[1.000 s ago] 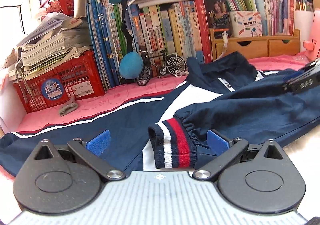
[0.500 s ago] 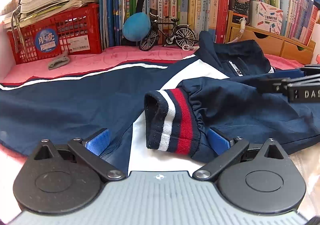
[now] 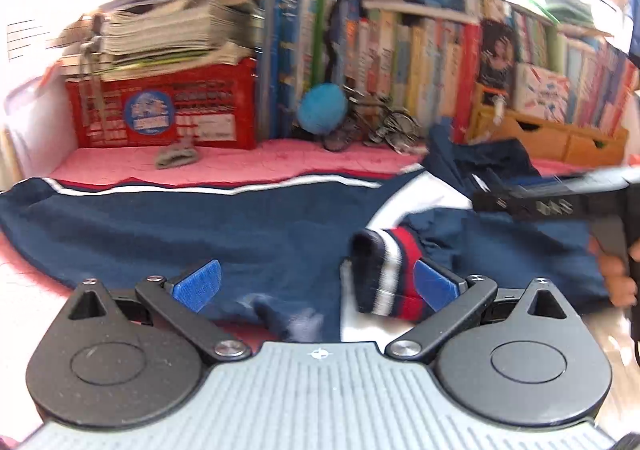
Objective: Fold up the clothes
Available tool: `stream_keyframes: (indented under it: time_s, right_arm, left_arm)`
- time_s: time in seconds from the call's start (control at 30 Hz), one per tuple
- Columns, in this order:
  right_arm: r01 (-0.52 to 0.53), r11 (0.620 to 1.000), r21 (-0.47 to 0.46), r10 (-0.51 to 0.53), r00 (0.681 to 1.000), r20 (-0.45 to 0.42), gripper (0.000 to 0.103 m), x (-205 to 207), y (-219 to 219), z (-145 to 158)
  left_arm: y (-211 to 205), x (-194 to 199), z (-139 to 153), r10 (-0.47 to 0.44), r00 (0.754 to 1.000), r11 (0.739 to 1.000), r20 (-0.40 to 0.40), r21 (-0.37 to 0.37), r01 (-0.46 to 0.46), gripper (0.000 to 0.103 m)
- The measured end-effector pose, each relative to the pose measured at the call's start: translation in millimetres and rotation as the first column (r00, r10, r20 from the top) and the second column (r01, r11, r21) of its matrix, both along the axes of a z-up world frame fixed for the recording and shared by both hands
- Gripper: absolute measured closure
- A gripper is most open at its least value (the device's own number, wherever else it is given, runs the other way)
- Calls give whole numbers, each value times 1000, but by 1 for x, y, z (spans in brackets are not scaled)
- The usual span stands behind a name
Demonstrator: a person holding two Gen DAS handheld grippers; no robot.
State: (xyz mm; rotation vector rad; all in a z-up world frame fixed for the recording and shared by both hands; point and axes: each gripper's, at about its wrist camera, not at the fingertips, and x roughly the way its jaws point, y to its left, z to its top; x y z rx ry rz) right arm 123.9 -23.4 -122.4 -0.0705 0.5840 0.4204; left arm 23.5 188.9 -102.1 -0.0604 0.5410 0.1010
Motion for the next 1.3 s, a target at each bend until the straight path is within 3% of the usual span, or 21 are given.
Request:
stream_keyframes:
  time_s: [0.07, 0.13, 0.2, 0.27, 0.4, 0.5, 0.63, 0.73, 0.77, 0.8, 0.87, 0.9, 0.97, 1.03, 1.17, 1.3]
  right_arm:
    - [-92, 995, 50, 92, 996, -3, 27, -15, -1, 6]
    - [-164, 986, 11, 164, 986, -10, 30, -25, 13, 2]
    - [-234, 972, -34, 234, 972, -21, 34, -35, 28, -2]
    - [-240, 966, -100, 239, 971, -30, 35, -39, 43, -13]
    - [-221, 970, -102, 217, 975, -54, 34, -42, 48, -21]
    - [-194, 977, -86, 189, 980, -61, 27, -41, 45, -25]
    - [-170, 980, -100, 164, 984, -63, 17, -40, 44, -27]
    - [-161, 982, -94, 155, 985, -73, 14, -37, 43, -28]
    - [-158, 983, -95, 151, 986, -74, 14, -36, 43, -28]
    - [-154, 983, -96, 147, 986, -75, 13, -36, 43, -28]
    - [-145, 985, -97, 137, 987, -80, 8, -35, 43, -28]
    - [-140, 986, -95, 132, 988, -85, 6, -33, 43, -28]
    - [-129, 987, -95, 120, 988, -93, 1, -31, 42, -29]
    - [-125, 988, -93, 116, 988, -97, 0, -31, 42, -29]
    - [-125, 988, -91, 116, 988, -98, 0, -31, 41, -29]
    - [-83, 996, -12, 81, 990, -115, 0, -28, 27, -24]
  left_arm:
    - [35, 5, 5, 139, 990, 990, 6, -12, -139, 0]
    - [69, 10, 11, 277, 961, 961, 9, -26, -276, 0]
    - [109, 25, 10, 411, 911, 910, -25, -50, -412, 0]
    - [147, 40, 7, 518, 853, 851, -53, -70, -521, 0]
    - [209, 64, -7, 669, 738, 736, -88, -56, -675, 0]
    - [238, 78, -21, 700, 707, 705, -99, -59, -706, 1]
    - [260, 94, -34, 703, 700, 694, -124, -92, -714, 7]
    - [269, 96, -38, 719, 684, 673, -122, -125, -729, 21]
    - [271, 97, -38, 723, 682, 671, -112, -125, -731, 33]
    - [271, 98, -37, 718, 688, 678, -108, -117, -726, 54]
    - [269, 99, -35, 707, 700, 692, -102, -102, -714, 76]
    - [268, 99, -34, 701, 706, 700, -98, -95, -708, 85]
    - [262, 95, -28, 675, 735, 729, -67, -96, -678, 94]
    - [250, 91, -19, 650, 759, 754, -34, -92, -650, 96]
    - [206, 77, 14, 554, 829, 831, 77, -109, -545, 97]
    - [113, 51, 63, 307, 912, 950, 273, -30, -311, 97]
